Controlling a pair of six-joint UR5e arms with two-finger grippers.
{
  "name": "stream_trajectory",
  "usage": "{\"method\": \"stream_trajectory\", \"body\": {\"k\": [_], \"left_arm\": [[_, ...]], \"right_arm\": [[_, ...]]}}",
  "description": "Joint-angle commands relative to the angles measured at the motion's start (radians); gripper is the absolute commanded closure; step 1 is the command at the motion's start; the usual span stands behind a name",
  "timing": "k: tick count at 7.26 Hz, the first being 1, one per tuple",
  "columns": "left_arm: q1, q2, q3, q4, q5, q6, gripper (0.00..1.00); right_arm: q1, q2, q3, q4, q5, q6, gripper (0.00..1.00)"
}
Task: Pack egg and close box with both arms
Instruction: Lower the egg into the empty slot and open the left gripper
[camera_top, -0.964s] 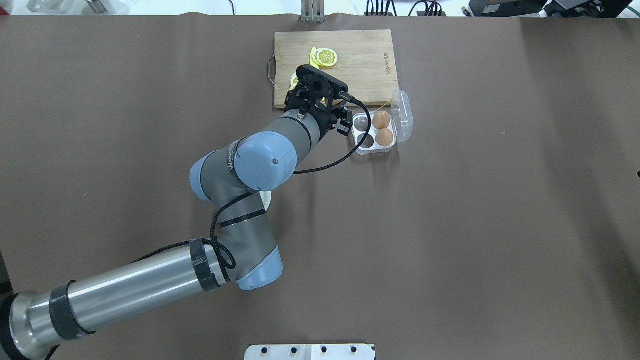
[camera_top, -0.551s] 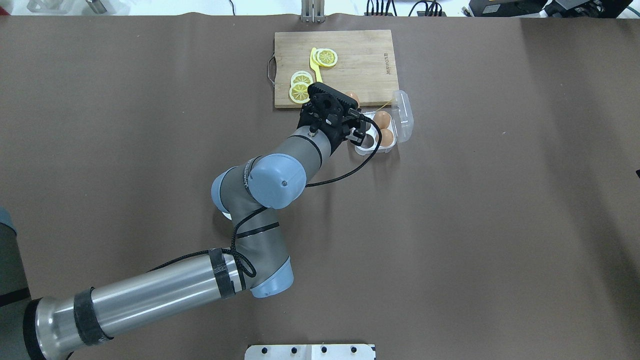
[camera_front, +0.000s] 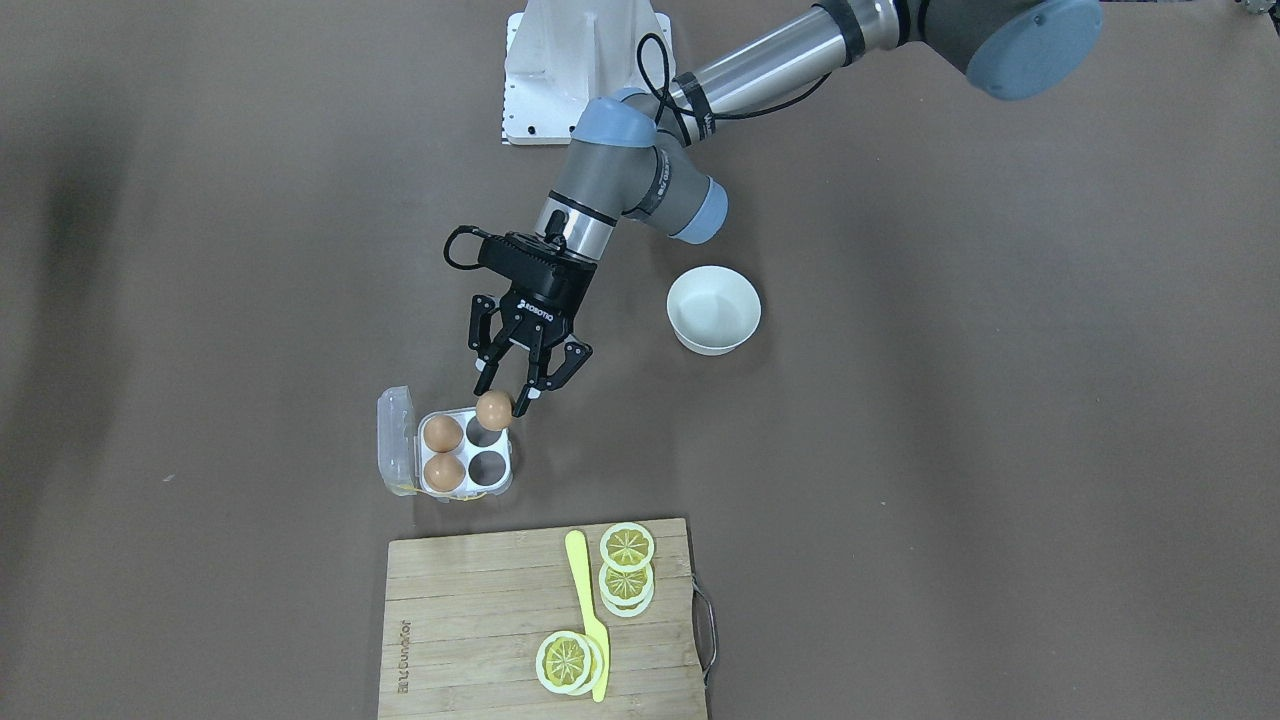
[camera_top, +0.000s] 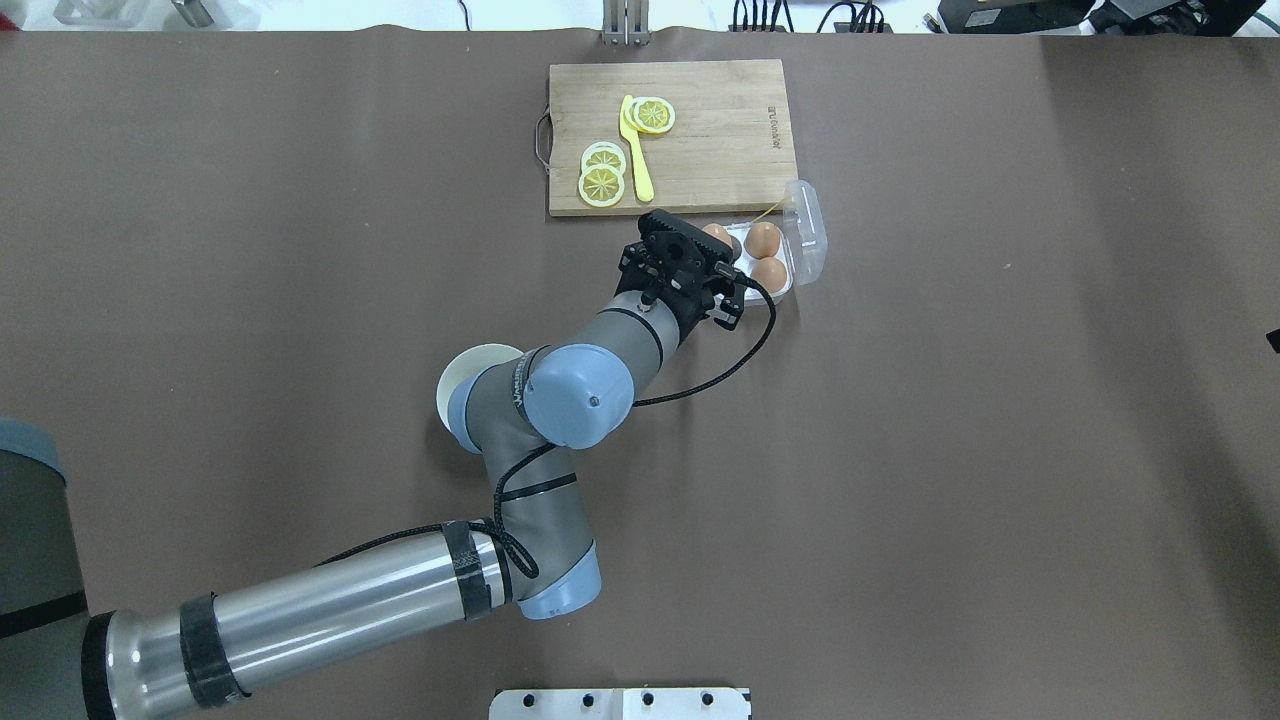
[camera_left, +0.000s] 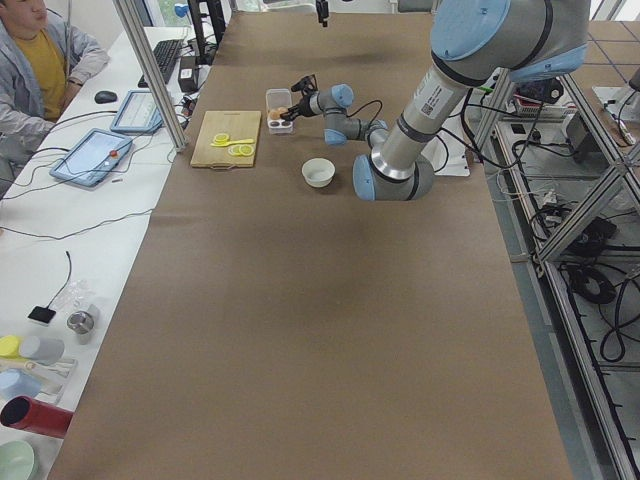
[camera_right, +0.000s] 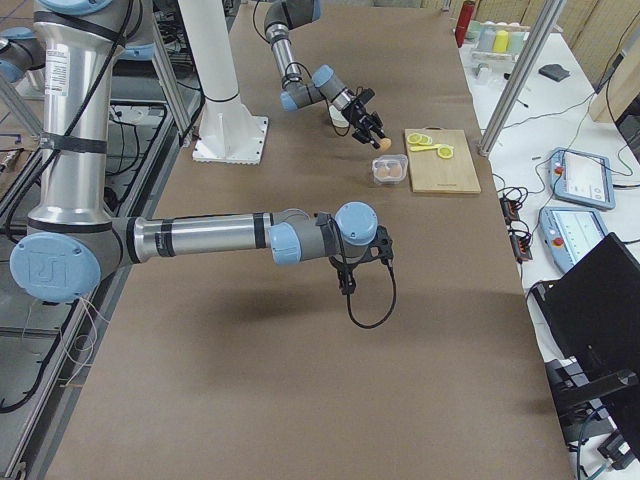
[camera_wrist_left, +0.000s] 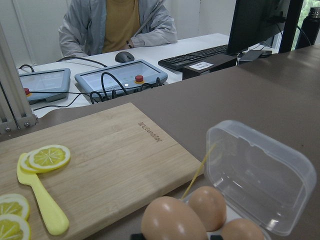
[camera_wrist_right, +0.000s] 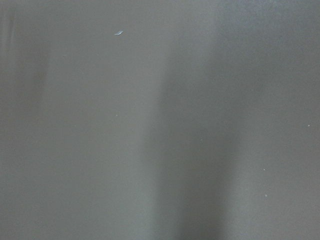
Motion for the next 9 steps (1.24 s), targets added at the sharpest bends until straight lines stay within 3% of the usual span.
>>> {"method": "stream_trajectory", "body": {"k": [1,8,9], "left_arm": [[0.01,-0.032,0.032,0.001,0.001,0.002,1.0],[0.001,-0.062,0.075,-0.002,-0.001,0.027,1.0],[0.001,-0.062,0.075,-0.003,0.001,0.027,0.85]], "right_arm": [[0.0,0.007,-0.004,-0.001,-0.003,0.001,0.0],[0.0,0.039,-0.031,-0.001,-0.001,0.006,0.0],[0.0,0.039,-0.031,-0.001,-0.001,0.004,0.0]]}}
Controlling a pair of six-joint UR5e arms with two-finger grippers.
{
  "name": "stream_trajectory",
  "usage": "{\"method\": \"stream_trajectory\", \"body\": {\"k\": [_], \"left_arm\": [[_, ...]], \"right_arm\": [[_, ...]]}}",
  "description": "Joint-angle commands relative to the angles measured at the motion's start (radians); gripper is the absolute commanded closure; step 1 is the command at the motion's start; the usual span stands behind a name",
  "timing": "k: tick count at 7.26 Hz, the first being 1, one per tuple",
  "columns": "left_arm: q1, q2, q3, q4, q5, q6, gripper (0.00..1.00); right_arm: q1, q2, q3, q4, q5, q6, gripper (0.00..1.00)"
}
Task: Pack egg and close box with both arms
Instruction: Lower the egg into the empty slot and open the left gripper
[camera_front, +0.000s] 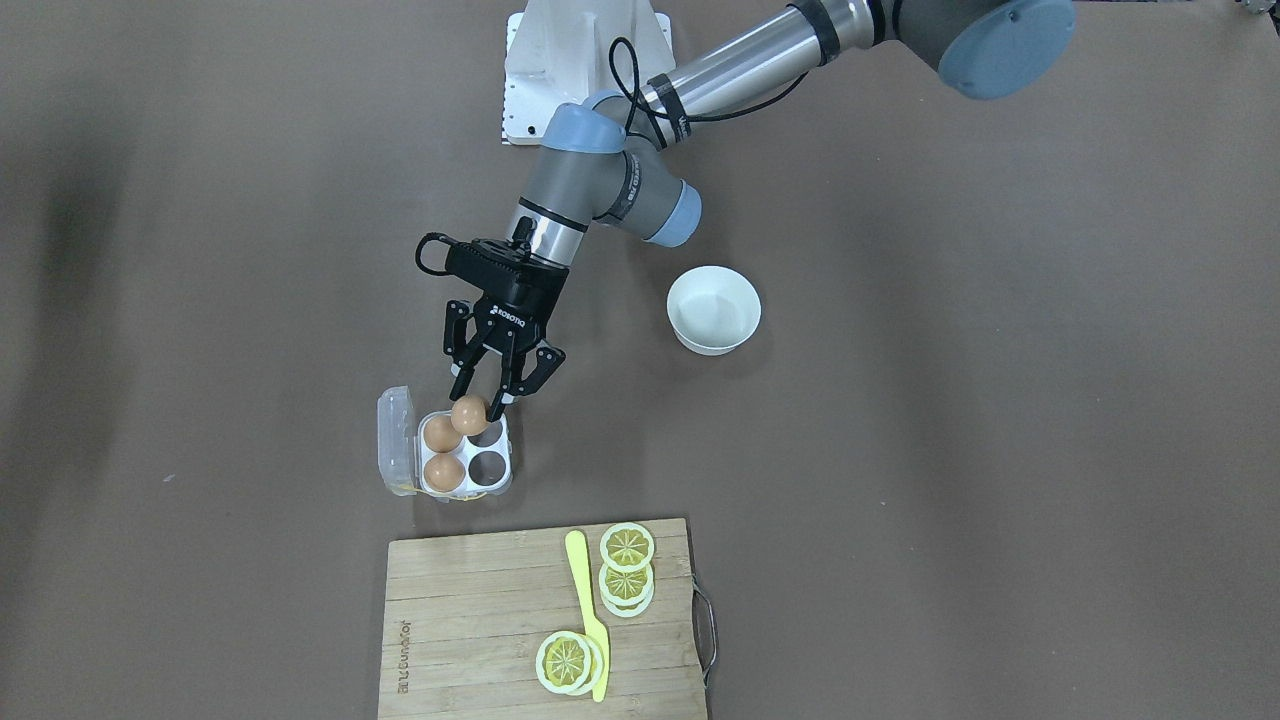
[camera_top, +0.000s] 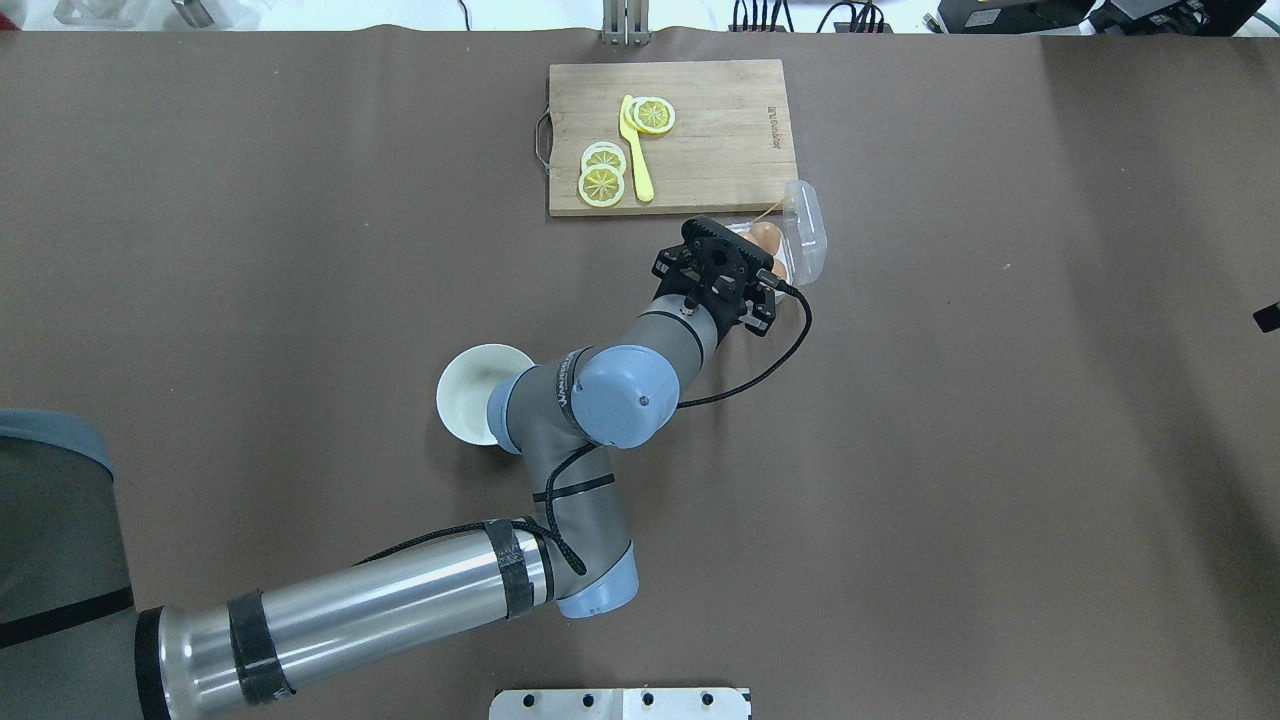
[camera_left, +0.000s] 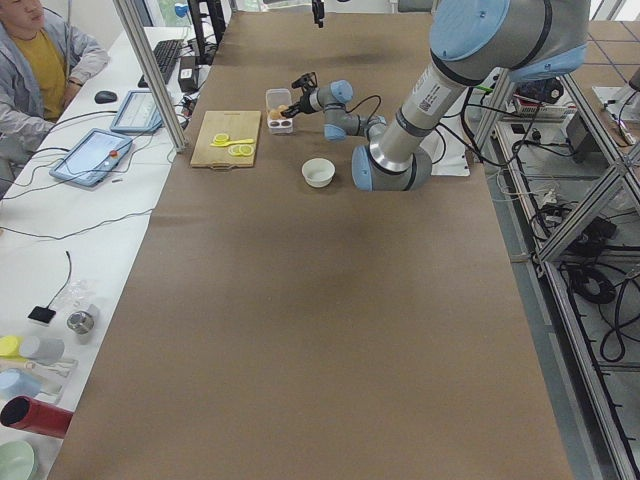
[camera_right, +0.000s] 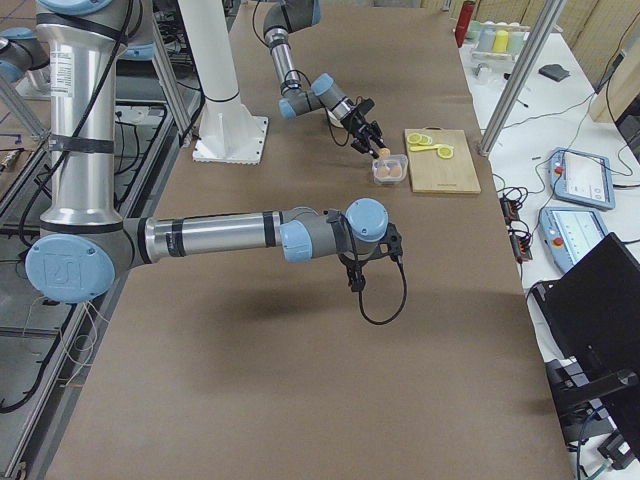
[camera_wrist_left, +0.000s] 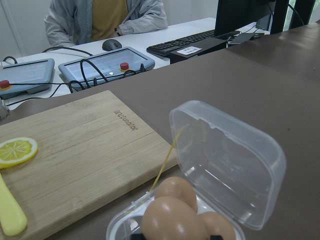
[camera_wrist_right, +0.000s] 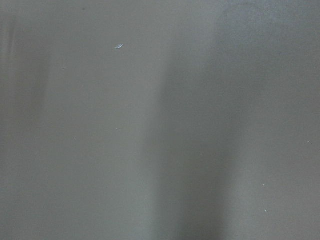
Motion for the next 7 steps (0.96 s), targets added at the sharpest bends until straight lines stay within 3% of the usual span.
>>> {"method": "stream_trajectory", "body": {"k": [1,3,4,5,7], "left_arm": [[-0.001,-0.002,0.0,-0.001,0.001,0.003,0.67],[-0.004,0.0,0.006,-0.056,0.006,0.001,0.25],[-0.006,0.0,0.006,-0.057,0.006,0.0,0.1],[-0.011,0.0,0.009,-0.058,0.006,0.0,0.03],[-0.018,-0.002,0.006,-0.058,0.003,-0.006,0.03]], "right_arm": [[0.0,0.002,-0.001,0.0,0.002,0.001,0.0],[0.0,0.002,-0.001,0.0,0.004,0.001,0.0],[0.0,0.001,-0.001,0.0,0.004,0.001,0.0],[0.0,0.001,-0.001,0.0,0.005,0.001,0.0],[0.0,0.001,-0.002,0.0,0.005,0.001,0.0]]}}
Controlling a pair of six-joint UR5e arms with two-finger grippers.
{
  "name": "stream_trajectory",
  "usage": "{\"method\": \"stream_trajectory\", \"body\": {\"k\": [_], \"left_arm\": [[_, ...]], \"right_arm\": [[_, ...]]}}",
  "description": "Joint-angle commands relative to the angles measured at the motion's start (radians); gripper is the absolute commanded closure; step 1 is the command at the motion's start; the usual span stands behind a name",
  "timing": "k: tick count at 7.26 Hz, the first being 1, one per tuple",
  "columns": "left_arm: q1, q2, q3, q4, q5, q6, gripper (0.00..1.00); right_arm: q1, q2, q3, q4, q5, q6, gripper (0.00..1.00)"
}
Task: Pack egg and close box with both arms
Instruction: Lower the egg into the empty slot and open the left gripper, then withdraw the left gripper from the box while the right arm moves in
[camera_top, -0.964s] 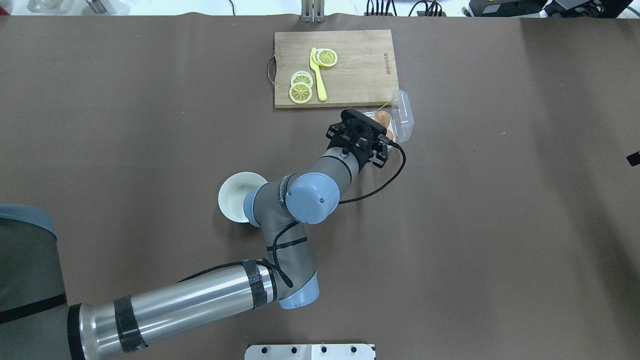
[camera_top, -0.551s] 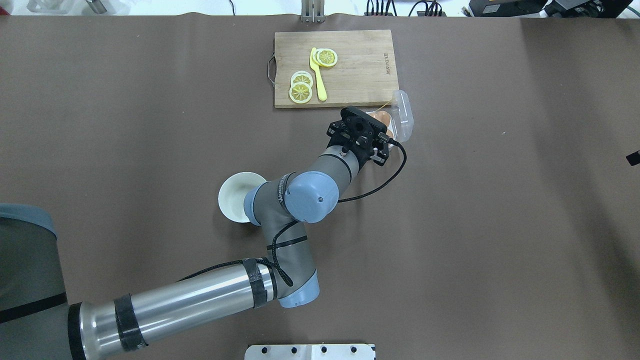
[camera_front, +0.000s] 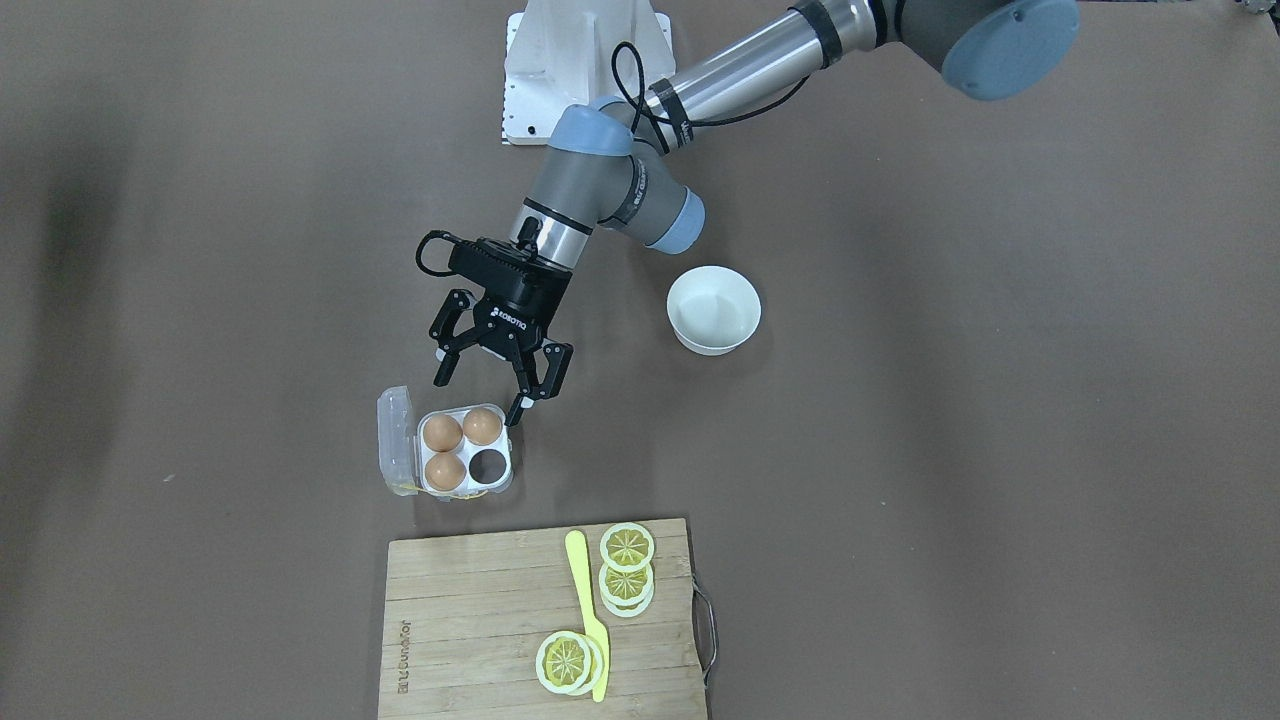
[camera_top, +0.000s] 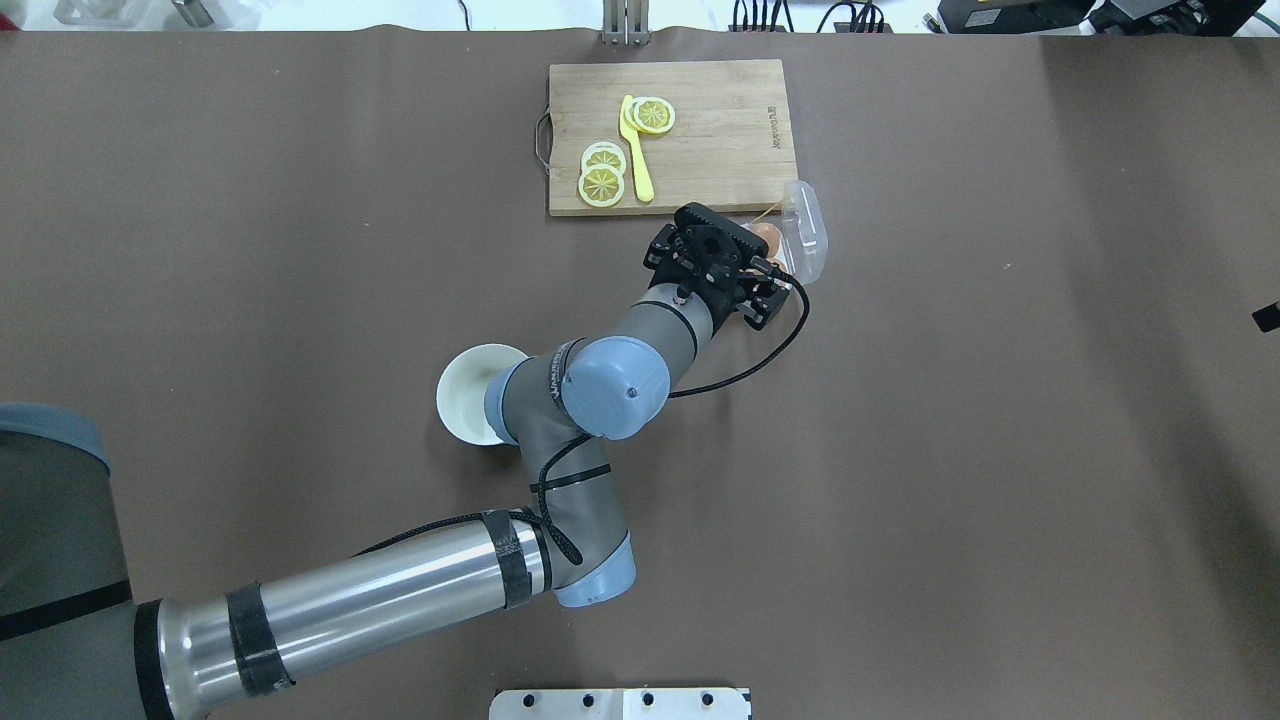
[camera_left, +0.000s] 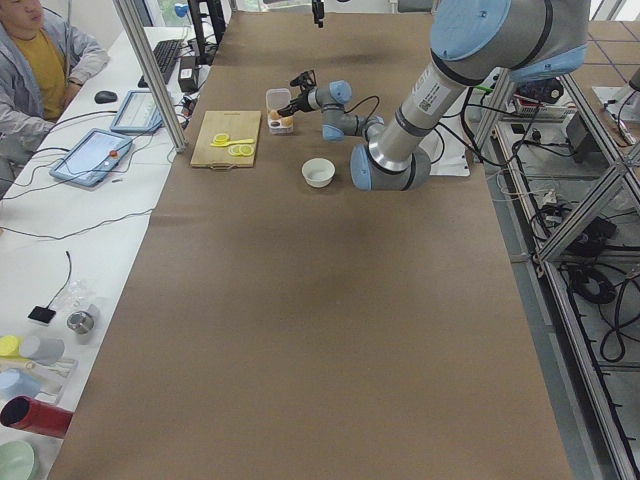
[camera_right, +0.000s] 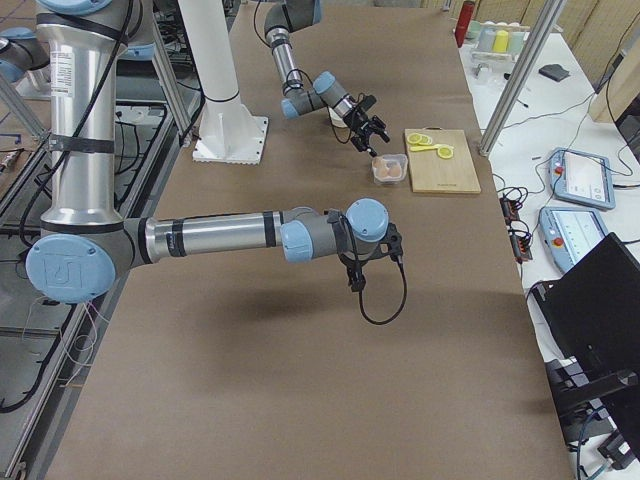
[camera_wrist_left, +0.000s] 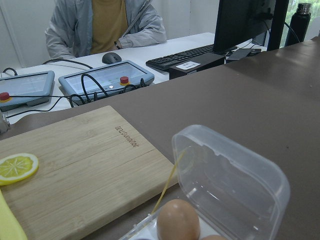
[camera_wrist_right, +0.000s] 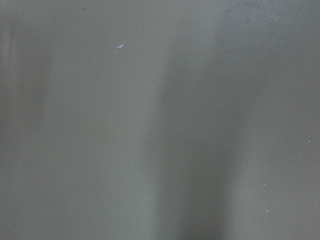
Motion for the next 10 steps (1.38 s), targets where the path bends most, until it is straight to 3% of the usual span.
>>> {"method": "stream_trajectory", "body": {"k": [1,3,4,6,7,8,9,10], "left_arm": [[-0.01,0.0,-0.016,-0.002,-0.008,-0.008,0.06],[-0.079,0.06,-0.138,0.002,-0.122,-0.111,0.12],[-0.117,0.177,-0.281,0.01,-0.215,-0.177,0.12],[-0.177,0.406,-0.545,0.098,-0.256,-0.363,0.12],[-0.249,0.474,-0.666,0.294,-0.416,-0.368,0.2],[-0.356,0.523,-0.771,0.478,-0.59,-0.38,0.2],[-0.454,0.548,-0.799,0.63,-0.788,-0.384,0.16],[-0.584,0.577,-0.786,0.751,-0.953,-0.394,0.02]], "right_arm": [[0.0,0.004,-0.002,0.0,-0.001,0.0,0.0],[-0.005,0.076,-0.019,0.0,-0.009,0.064,0.0],[-0.021,0.148,-0.049,0.002,-0.011,0.151,0.0],[-0.096,0.306,-0.137,0.002,-0.027,0.303,0.0],[-0.153,0.378,-0.137,0.003,-0.085,0.415,0.0],[-0.238,0.45,-0.14,0.006,-0.181,0.524,0.0],[-0.315,0.484,-0.14,0.043,-0.273,0.632,0.0],[-0.38,0.498,-0.154,0.111,-0.349,0.719,0.0]]}}
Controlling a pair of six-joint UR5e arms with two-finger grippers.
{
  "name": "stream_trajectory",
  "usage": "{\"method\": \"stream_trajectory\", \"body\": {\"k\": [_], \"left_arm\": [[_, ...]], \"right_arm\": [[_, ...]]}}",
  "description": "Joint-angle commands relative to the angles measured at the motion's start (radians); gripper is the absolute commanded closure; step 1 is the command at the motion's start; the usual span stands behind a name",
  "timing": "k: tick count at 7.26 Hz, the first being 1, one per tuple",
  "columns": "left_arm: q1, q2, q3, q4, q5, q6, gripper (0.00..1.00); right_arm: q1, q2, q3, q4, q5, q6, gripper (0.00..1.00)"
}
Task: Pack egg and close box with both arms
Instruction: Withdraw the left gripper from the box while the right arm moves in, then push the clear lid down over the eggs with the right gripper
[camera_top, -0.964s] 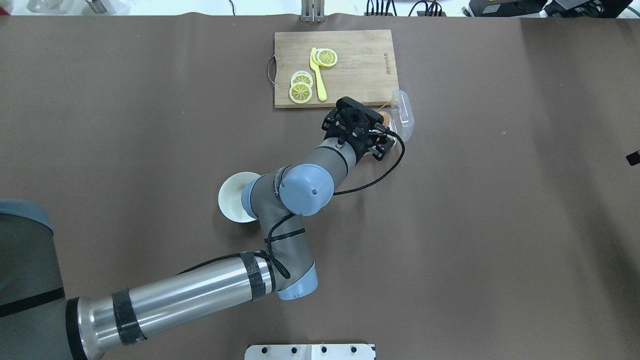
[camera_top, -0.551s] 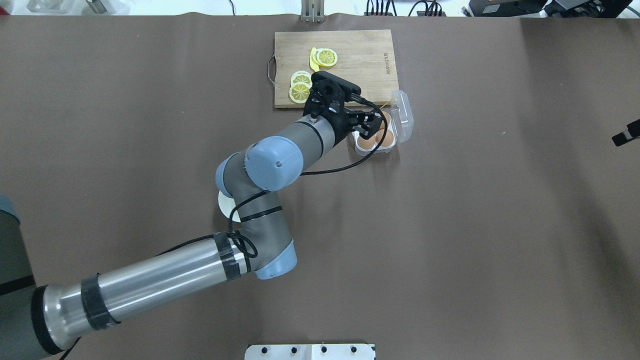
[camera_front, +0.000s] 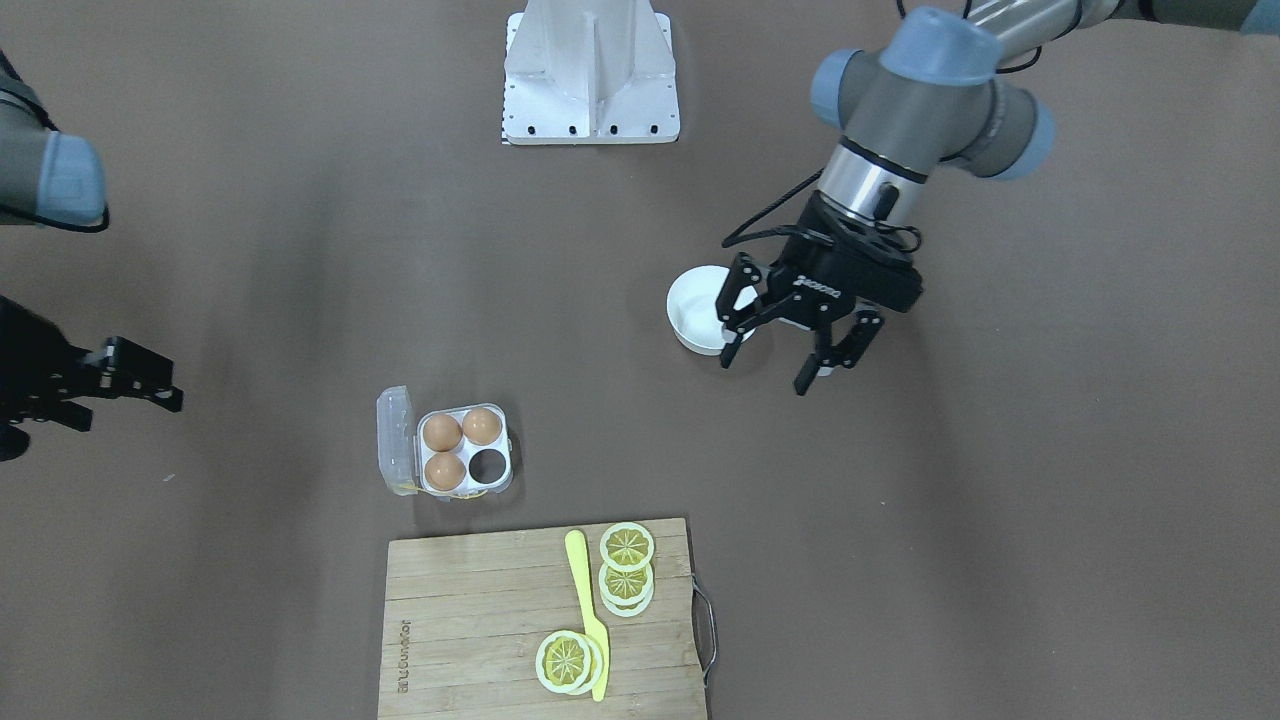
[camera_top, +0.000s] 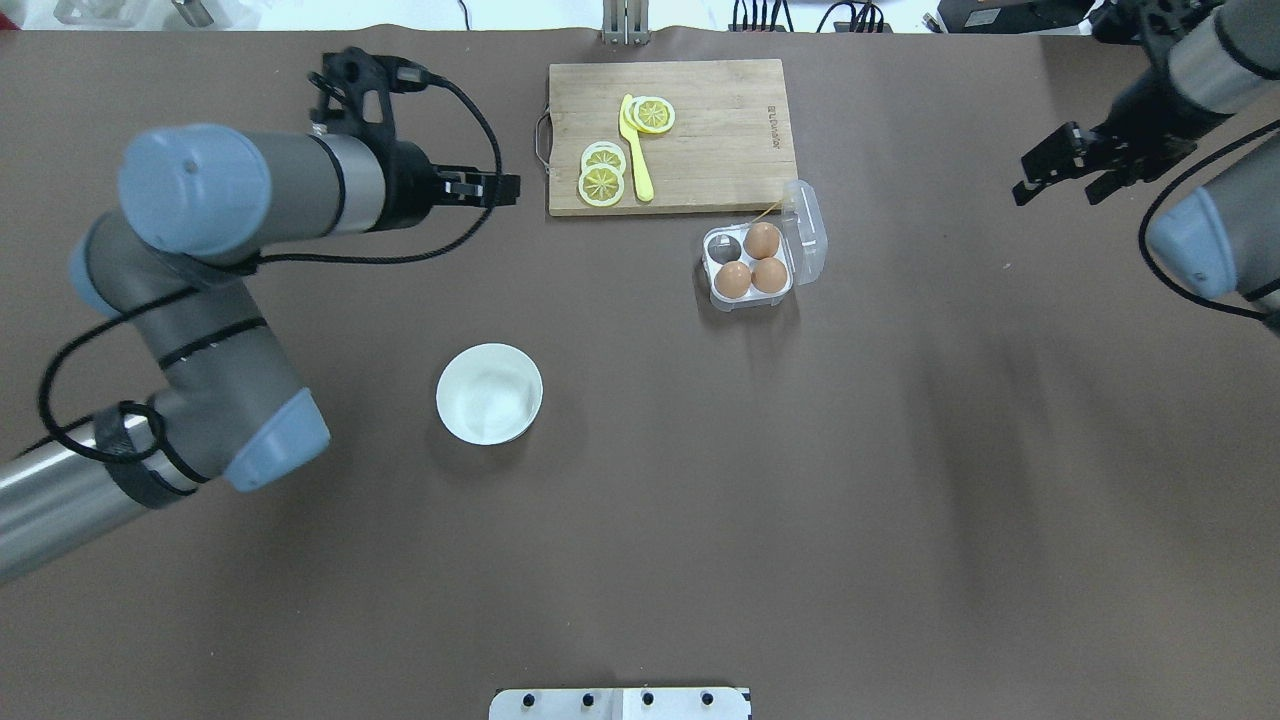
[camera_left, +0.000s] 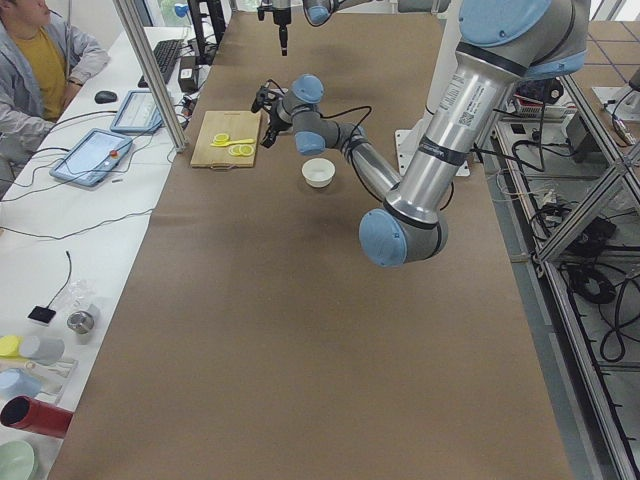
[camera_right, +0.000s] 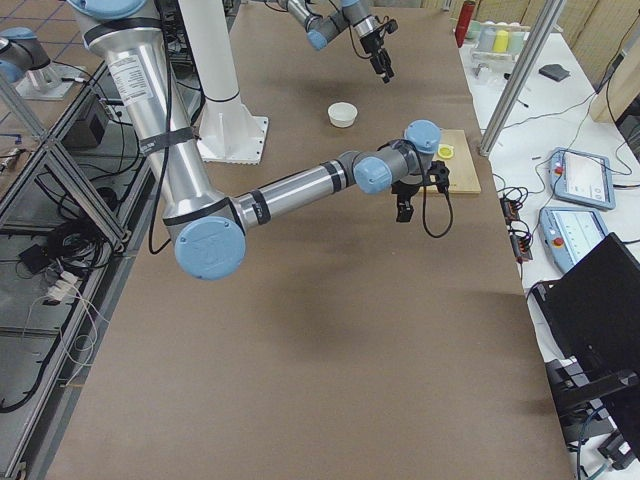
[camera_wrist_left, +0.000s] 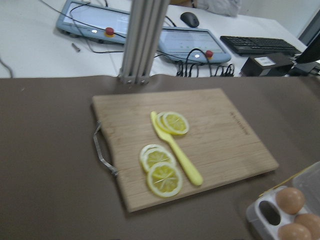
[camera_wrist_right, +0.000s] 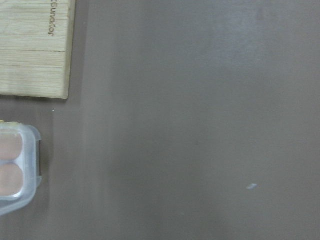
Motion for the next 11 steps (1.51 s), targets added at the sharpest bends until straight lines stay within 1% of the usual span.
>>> {"method": "stream_trajectory", "body": {"k": [1,2,3,4,5,6,7,9,10,11], "left_arm": [[-0.291,0.134,-0.016,0.189,-0.397,0.038,0.02],[-0.385,0.218,-0.016,0.198,-0.479,0.219,0.02],[-0.438,0.269,-0.013,0.199,-0.495,0.323,0.02],[-0.45,0.298,-0.016,0.199,-0.495,0.353,0.02],[-0.449,0.308,-0.016,0.199,-0.495,0.353,0.02],[-0.449,0.309,-0.014,0.199,-0.495,0.353,0.02],[-0.449,0.311,-0.011,0.198,-0.495,0.353,0.02],[-0.449,0.319,-0.013,0.201,-0.497,0.353,0.02],[-0.447,0.319,-0.011,0.201,-0.496,0.353,0.02],[-0.447,0.319,-0.008,0.201,-0.495,0.353,0.02]], "right_arm": [[-0.144,0.051,-0.036,0.116,-0.177,0.191,0.0],[-0.181,0.088,-0.068,0.126,-0.212,0.258,0.0],[-0.204,0.118,-0.105,0.127,-0.25,0.27,0.0],[-0.223,0.141,-0.12,0.129,-0.281,0.3,0.02],[-0.238,0.209,-0.159,0.132,-0.293,0.399,0.37],[-0.265,0.217,-0.168,0.162,-0.313,0.453,0.99],[-0.275,0.224,-0.168,0.201,-0.319,0.465,1.0],[-0.318,0.283,-0.17,0.198,-0.322,0.561,1.0],[-0.318,0.303,-0.162,0.199,-0.319,0.57,1.0],[-0.313,0.297,-0.151,0.201,-0.306,0.566,1.0]]}}
